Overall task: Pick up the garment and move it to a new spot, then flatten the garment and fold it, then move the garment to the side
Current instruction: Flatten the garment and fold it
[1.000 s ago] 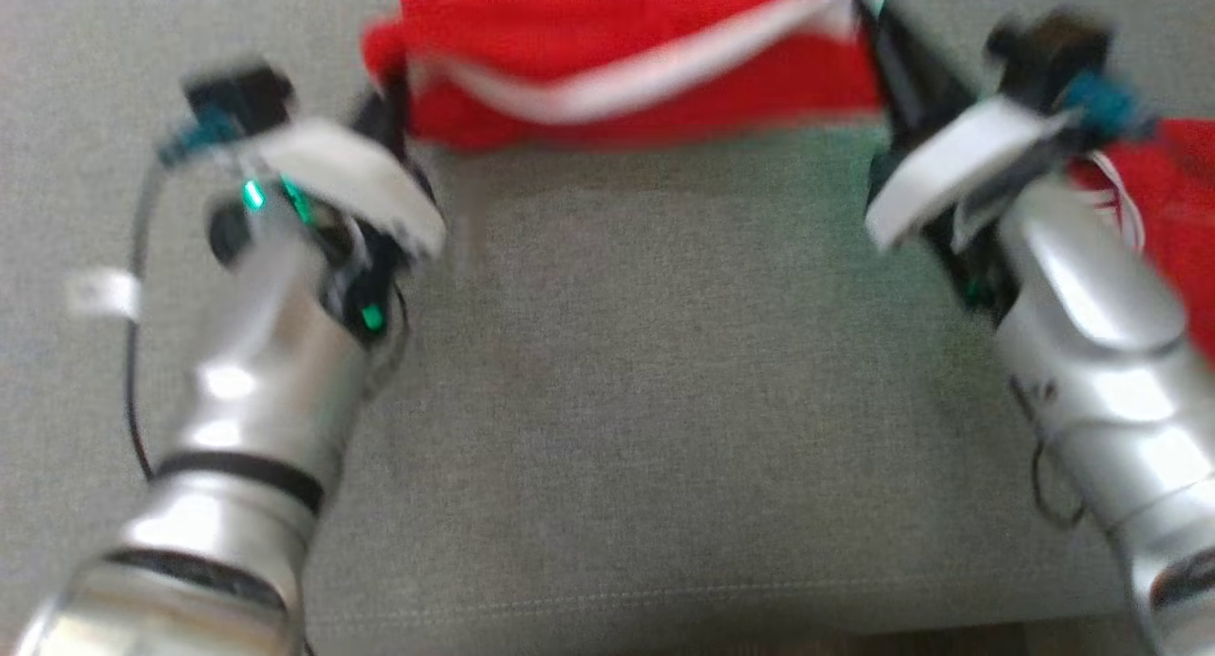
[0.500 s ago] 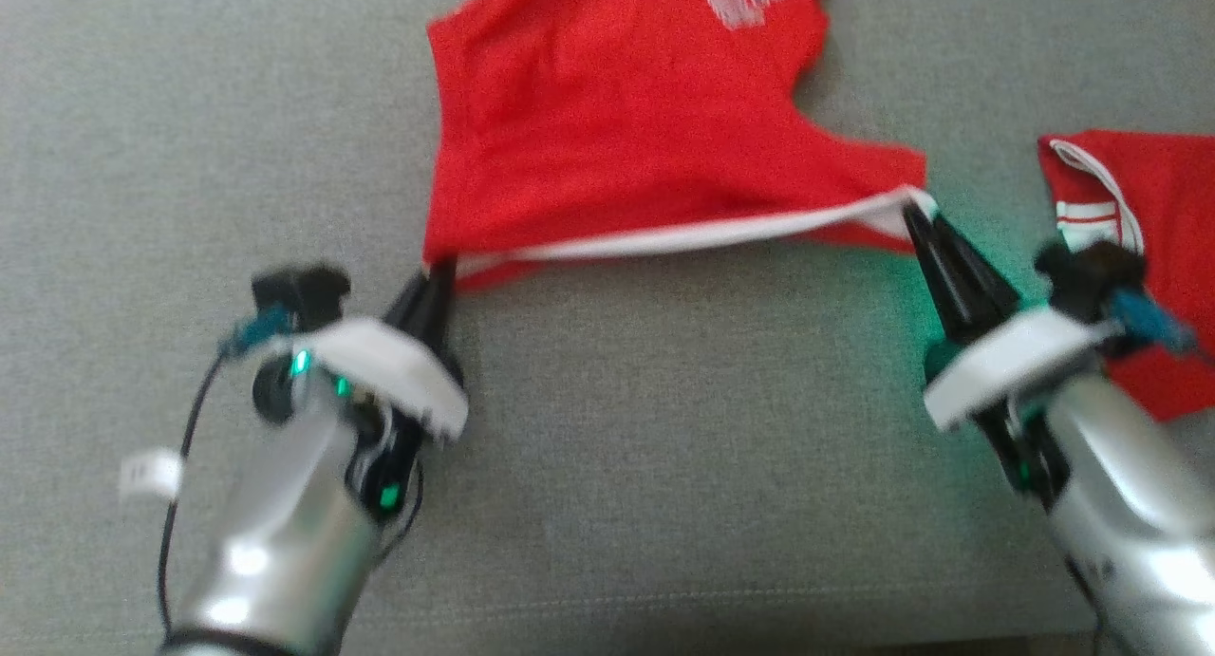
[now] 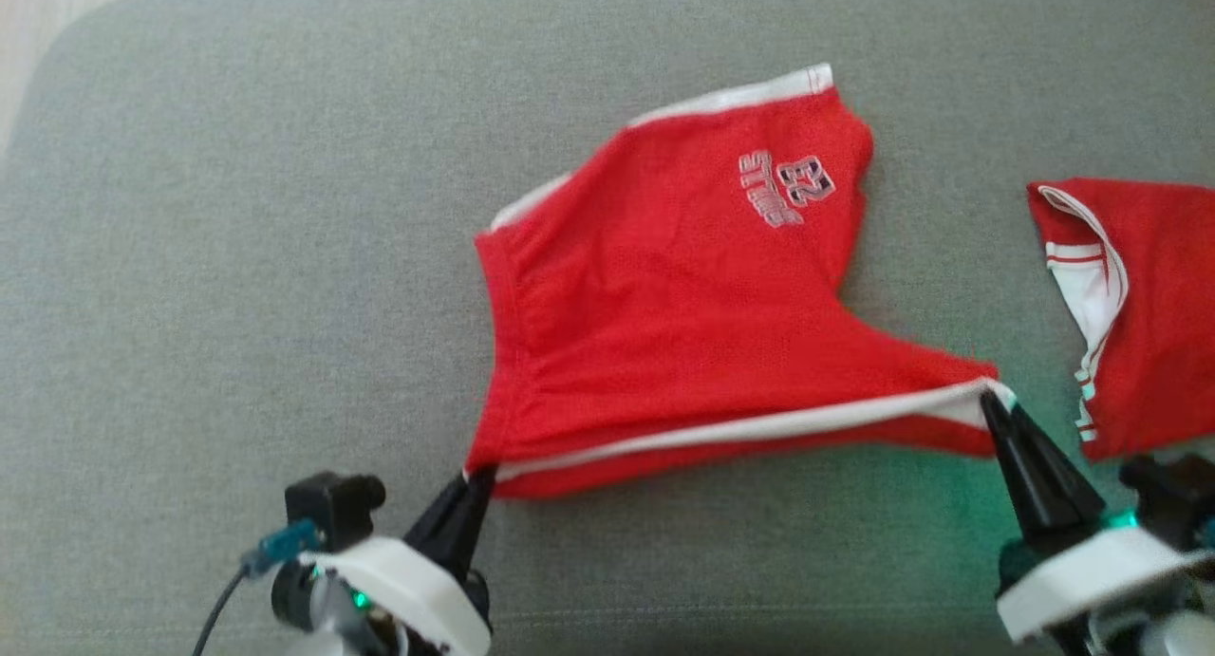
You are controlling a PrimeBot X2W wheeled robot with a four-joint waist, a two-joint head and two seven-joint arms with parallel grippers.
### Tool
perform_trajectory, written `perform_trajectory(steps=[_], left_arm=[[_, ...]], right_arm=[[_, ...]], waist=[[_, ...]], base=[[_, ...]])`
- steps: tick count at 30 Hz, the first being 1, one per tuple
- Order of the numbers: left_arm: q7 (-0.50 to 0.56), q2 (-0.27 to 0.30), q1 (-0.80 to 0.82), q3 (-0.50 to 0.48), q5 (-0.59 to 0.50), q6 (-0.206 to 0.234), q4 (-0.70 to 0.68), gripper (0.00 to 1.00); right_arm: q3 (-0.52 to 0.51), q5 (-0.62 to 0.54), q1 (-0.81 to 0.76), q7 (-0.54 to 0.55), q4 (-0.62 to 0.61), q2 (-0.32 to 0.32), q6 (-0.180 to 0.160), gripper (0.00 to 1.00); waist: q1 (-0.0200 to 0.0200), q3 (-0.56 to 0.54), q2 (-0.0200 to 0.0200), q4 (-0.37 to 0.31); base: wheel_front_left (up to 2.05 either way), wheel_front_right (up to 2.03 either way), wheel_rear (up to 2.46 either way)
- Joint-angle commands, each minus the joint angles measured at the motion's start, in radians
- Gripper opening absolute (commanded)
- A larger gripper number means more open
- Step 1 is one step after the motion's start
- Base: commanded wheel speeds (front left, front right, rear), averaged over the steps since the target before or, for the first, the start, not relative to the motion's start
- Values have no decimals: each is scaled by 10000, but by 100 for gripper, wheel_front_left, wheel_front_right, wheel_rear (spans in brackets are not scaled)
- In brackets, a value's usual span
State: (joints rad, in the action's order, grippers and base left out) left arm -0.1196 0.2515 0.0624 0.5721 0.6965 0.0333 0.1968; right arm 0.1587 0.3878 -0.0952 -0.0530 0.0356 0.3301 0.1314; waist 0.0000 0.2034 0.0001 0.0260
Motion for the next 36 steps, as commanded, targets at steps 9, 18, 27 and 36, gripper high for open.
perform_trajectory(steps=[9,18,27,36], left_arm=[[1248,669,-172,-226,458,375,-2443,0],[2006,308,1914,-809,1588,-357,-1923,0],[2168,-306,4068,-1143,2252,-1028,-347,0],[1555,-904,5615,-927,2194,-1468,1665,0]], right_arm=[[-932,-337,-504,1402,-1970,-162,-7,0],[-405,417,2422,2295,-1183,429,-7,0],[345,1246,5467,2699,810,928,-7,0],[1314,1931,7858,2381,3432,1178,-7,0]], waist=[[0,-13,-1,50],[0,995,-1,274],[0,2106,-1,806],[0,2704,-1,1182]], base=[[0,0,0],[0,0,0],[0,0,0],[0,0,0]])
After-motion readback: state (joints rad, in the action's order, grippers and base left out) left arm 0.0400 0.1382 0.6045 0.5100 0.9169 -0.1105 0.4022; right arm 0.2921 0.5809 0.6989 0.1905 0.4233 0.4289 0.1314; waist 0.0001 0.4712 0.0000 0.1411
